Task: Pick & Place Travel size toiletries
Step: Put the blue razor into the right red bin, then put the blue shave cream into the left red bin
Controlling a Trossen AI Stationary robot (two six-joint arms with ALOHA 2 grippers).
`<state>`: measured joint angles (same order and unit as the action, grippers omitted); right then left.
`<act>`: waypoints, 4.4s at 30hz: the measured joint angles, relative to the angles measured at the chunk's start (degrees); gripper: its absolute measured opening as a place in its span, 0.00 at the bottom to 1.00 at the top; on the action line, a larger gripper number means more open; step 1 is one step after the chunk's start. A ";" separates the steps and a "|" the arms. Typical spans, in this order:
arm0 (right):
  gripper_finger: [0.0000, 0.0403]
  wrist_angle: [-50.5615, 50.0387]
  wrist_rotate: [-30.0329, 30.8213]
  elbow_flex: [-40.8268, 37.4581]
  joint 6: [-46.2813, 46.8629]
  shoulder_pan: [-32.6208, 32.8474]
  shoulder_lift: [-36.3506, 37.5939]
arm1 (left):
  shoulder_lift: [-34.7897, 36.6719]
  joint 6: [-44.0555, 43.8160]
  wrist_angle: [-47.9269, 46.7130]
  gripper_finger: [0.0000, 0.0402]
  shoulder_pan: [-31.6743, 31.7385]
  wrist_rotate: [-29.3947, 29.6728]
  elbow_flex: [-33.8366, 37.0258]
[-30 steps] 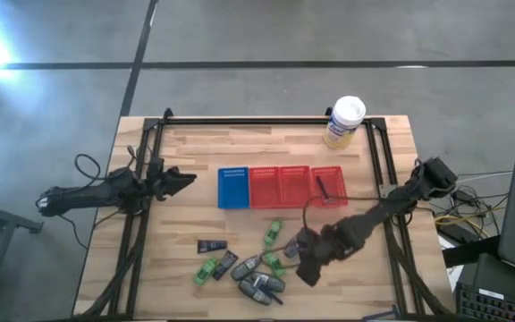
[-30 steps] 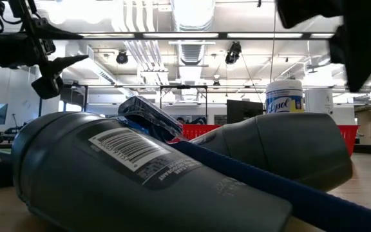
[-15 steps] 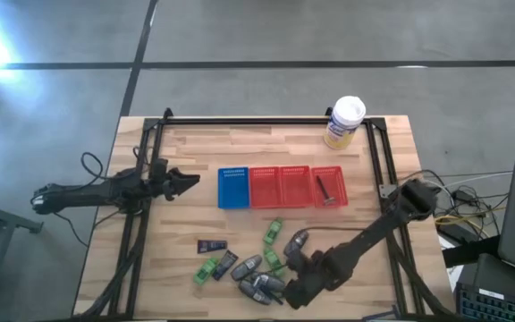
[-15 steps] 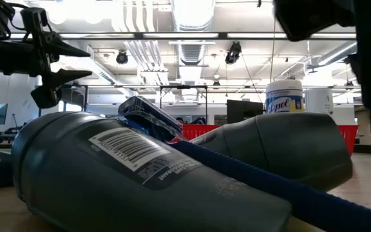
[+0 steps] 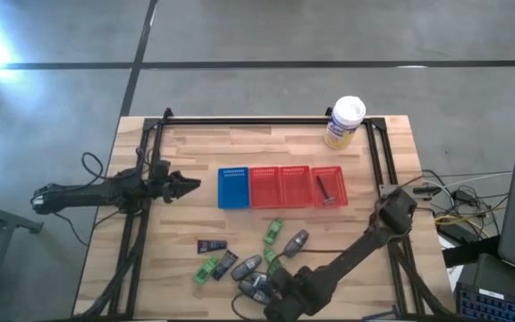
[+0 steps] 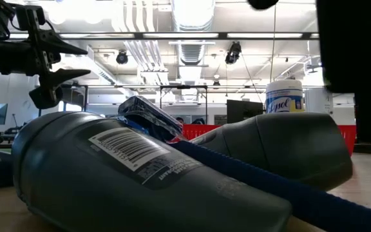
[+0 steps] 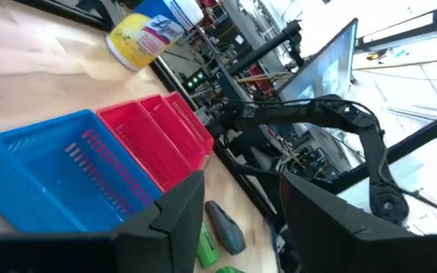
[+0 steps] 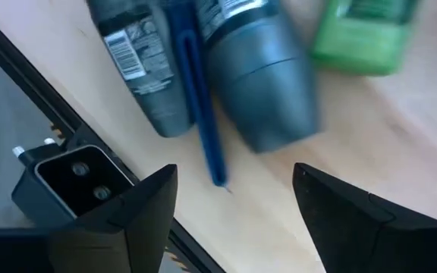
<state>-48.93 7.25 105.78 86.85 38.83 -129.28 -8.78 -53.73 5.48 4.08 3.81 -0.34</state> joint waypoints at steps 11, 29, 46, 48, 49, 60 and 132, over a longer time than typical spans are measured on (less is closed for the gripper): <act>0.53 -14.08 0.42 18.24 -0.11 -0.19 -12.88 | -0.02 -0.38 0.00 0.45 0.00 -0.32 0.00; 0.17 -15.61 1.95 23.21 -9.96 -0.74 -16.98 | -0.37 -0.29 -0.05 0.45 0.00 -0.37 0.00; 0.07 -20.75 5.09 23.21 -2.67 -0.21 -6.56 | -0.37 -0.27 -0.02 0.45 0.02 -0.33 0.00; 0.07 -25.11 7.25 23.12 1.79 -0.14 -4.61 | -0.37 -0.27 -0.02 0.45 0.00 -0.35 0.00; 0.07 -28.05 8.14 23.10 4.33 -0.17 -3.35 | -0.37 -0.27 -0.02 0.45 0.01 -0.35 0.00; 0.07 -40.91 14.32 8.29 19.84 -7.88 14.86 | -0.43 -0.27 -0.52 0.45 0.02 -0.35 0.00; 0.74 2.61 6.94 -45.94 -20.87 -40.65 49.45 | -6.42 -0.13 -8.06 0.44 -0.04 2.70 -10.58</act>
<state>-46.32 14.19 59.85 65.98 -1.83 -79.83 -15.20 -53.86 -2.58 4.04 6.51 -10.92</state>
